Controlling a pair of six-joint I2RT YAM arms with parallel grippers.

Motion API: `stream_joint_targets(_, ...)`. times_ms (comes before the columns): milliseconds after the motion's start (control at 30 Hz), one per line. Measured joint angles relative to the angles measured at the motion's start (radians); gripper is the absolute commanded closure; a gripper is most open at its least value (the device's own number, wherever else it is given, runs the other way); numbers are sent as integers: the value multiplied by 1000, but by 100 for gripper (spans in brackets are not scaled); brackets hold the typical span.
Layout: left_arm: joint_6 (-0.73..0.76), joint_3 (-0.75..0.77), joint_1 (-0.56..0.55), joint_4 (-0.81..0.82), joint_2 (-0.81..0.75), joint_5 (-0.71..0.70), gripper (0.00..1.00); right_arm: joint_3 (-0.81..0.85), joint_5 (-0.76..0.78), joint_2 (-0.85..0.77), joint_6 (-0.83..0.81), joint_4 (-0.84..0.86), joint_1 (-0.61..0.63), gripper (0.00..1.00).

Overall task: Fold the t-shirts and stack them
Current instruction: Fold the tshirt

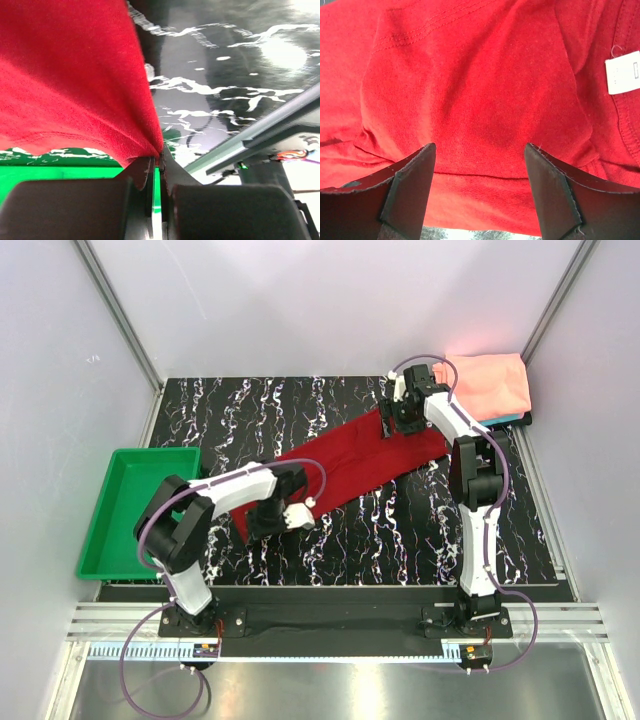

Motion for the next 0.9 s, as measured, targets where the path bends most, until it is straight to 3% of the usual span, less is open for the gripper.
stream_joint_targets(600,-83,142,-222,-86,28,76,100,181,-100,164,111,10,26,20)
stream_joint_targets(900,-101,229,-350,-103,138,117,100,454,-204,348,203,85,32,19)
